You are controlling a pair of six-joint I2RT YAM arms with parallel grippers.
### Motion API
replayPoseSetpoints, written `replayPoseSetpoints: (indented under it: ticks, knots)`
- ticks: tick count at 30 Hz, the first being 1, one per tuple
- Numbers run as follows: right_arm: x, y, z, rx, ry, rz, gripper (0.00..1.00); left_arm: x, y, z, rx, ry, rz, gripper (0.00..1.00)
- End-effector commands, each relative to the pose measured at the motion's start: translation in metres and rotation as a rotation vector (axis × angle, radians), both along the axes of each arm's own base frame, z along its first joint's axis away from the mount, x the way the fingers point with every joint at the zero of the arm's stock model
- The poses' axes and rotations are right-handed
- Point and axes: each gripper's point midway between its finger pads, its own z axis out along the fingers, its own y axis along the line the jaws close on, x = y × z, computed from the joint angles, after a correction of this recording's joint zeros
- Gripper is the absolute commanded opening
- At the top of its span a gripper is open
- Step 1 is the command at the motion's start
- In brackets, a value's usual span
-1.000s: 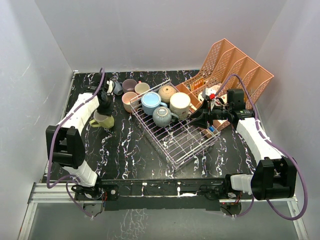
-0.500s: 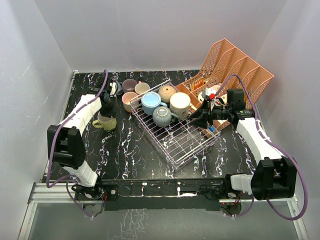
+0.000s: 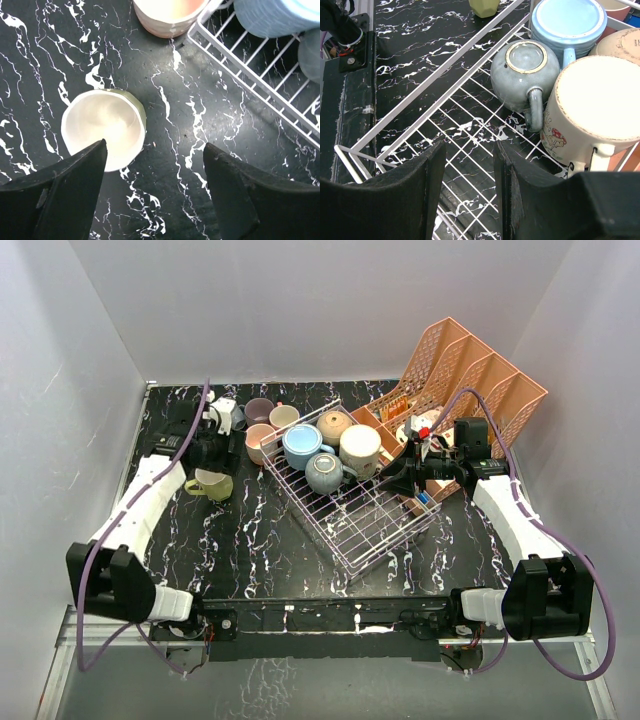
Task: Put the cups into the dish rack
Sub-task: Place the cup at the center of the board, then pick up the cup at the center of the board.
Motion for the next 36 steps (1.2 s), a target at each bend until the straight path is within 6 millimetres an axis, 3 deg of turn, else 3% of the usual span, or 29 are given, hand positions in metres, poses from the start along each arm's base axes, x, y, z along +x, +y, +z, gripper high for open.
replayPoseSetpoints:
  ticks: [1,8,12,14,20,31,33,36]
  knots:
    - [0.006,0.000,0.012,0.002,-0.070,0.002,0.45,-0.007,-0.003,0.008,0.044,-0.102,-0.166,0.79]
    - [0.006,0.000,0.009,0.003,-0.060,0.004,0.45,-0.024,0.016,-0.029,0.163,0.033,-0.206,0.78]
    - [0.007,0.000,0.008,0.002,-0.058,0.003,0.45,-0.017,0.020,-0.045,0.199,0.077,-0.211,0.65]
    - [0.007,-0.001,0.008,0.001,-0.058,0.001,0.45,-0.015,0.020,-0.050,0.198,0.104,-0.208,0.54]
    - [0.007,-0.001,0.009,-0.001,-0.064,0.000,0.45,-0.017,0.016,-0.067,0.174,0.172,-0.201,0.41]
    - [0.007,-0.001,0.010,0.000,-0.066,0.001,0.45,-0.022,0.014,-0.076,0.150,0.195,-0.149,0.09]
    - [0.006,0.000,0.010,0.002,-0.064,0.003,0.45,-0.021,0.014,-0.074,0.143,0.183,-0.130,0.01]
    - [0.006,0.000,0.009,0.003,-0.063,0.005,0.45,-0.019,0.010,-0.058,0.104,0.123,-0.104,0.00]
